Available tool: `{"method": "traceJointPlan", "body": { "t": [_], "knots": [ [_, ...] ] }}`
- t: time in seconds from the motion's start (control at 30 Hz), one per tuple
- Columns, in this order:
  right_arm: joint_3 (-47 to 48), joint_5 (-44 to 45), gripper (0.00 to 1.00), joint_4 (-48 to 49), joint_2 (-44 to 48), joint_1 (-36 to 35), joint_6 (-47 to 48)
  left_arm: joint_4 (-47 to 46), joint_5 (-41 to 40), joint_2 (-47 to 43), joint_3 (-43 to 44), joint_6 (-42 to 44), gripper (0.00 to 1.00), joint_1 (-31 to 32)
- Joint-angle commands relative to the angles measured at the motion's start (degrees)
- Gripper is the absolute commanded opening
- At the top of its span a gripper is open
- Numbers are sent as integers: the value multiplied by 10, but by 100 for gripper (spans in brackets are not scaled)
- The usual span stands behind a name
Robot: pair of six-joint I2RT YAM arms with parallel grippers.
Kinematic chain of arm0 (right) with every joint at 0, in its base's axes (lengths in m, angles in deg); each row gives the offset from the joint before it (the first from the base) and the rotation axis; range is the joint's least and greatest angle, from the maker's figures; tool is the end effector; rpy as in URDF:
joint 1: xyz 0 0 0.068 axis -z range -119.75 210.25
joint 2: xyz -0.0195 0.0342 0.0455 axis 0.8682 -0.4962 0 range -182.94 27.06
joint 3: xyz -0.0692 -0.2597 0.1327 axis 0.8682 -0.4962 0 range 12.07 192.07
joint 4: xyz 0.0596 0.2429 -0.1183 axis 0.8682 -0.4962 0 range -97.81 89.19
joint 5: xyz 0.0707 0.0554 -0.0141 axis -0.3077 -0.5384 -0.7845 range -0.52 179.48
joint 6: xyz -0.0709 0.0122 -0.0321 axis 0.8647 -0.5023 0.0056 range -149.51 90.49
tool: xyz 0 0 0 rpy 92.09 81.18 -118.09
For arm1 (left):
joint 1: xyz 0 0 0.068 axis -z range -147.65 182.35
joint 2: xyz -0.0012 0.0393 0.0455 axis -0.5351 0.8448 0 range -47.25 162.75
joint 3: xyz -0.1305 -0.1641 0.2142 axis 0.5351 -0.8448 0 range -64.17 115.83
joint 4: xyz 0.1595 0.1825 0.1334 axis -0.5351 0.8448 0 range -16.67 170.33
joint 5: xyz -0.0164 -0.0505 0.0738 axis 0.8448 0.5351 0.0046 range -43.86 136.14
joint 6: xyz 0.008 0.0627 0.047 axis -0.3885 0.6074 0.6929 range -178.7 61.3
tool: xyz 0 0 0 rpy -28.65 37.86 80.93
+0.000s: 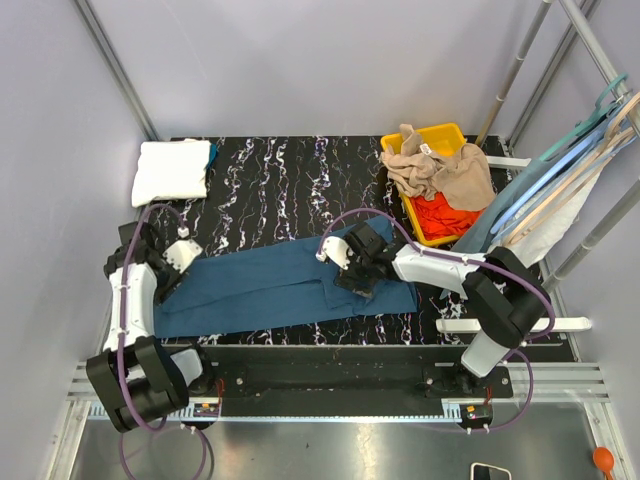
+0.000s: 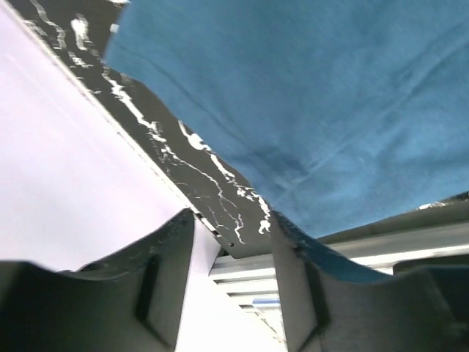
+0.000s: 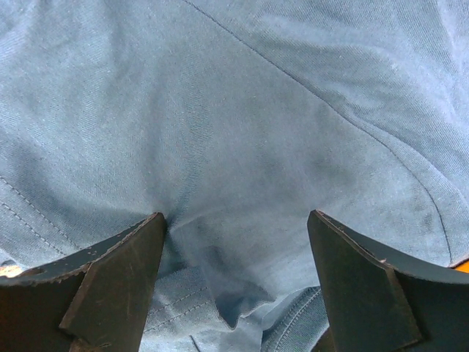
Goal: Fold and stack the t-shirts
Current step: Fold the tshirt
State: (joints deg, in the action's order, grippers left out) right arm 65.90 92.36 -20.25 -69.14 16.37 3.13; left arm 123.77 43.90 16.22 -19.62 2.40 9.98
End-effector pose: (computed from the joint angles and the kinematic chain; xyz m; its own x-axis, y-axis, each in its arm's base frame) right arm 0.2559 0.2414 0.1471 -0.1708 -0.9116 -0.3739 -0.9112 0.2905 -0.2920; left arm 0.1896 0.0808 0.2142 -0.7623 0.6323 -0.1384 0.5676 0.7558 0.3265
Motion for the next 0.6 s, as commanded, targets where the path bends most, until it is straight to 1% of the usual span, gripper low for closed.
{"method": "traceJointPlan", "body": {
  "t": [0.0, 0.07, 0.1, 0.13, 0.27, 0.3, 0.4, 0.57],
  "knots": [
    [-28, 63, 87, -38, -56, 4, 20, -28, 34, 7, 55, -30, 59, -2],
    [-26, 76, 90, -41, -51, 5, 24, -19, 62, 23, 75, -41, 64, -2],
    [-24, 78, 92, -44, -49, 5, 24, -15, 71, 28, 79, -48, 70, -2],
    [-21, 80, 93, -46, -41, 4, 23, -13, 85, 36, 84, -50, 72, -2],
    [-8, 77, 100, -60, -13, 5, 10, -12, 114, 46, 81, -58, 84, 4],
    [-5, 75, 100, -67, -7, 5, 7, -12, 120, 47, 80, -59, 91, 5],
    [11, 72, 99, -80, 22, 4, 0, -12, 142, 50, 76, -63, 99, 11],
    [56, 54, 100, -101, 55, 3, -16, -19, 155, 61, 67, -74, 99, 29]
  ]
}}
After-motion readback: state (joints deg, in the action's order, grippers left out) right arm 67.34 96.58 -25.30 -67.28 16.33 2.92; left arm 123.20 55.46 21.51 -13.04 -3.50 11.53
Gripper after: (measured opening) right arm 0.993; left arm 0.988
